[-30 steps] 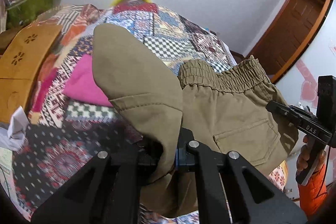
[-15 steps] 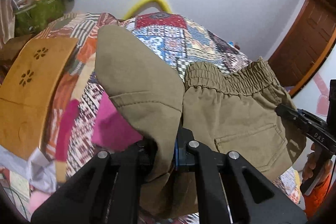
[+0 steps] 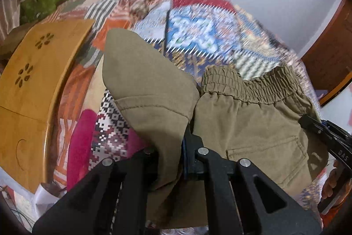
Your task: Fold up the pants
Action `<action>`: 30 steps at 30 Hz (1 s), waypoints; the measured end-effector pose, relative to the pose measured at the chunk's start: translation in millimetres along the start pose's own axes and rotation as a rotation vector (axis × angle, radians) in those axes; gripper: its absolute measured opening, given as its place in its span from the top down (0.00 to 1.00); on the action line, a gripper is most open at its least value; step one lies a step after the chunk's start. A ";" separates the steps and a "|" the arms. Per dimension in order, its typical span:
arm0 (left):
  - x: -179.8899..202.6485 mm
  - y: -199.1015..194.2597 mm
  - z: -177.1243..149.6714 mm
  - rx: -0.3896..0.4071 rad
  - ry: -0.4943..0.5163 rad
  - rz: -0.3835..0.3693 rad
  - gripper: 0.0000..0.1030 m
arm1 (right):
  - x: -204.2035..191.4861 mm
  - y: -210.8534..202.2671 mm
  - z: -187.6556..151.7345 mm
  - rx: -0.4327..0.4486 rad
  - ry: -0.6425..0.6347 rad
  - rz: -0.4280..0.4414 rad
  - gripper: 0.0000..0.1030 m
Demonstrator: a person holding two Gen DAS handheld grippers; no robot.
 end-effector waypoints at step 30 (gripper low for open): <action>-6.8 -131.6 -39.3 0.191 -0.018 0.112 0.61 | 13.3 -114.5 0.4 0.082 -0.006 -0.061 0.61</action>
Point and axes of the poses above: each gripper's, at about its wrist camera, not at the fingertips, and y roughly the way its jaws point, x to its right, z to its top, the point moved 3 cm from there along y, roughly the way its jaws point, and after that the axes turned 10 degrees about -y, right-handed, at the moved point
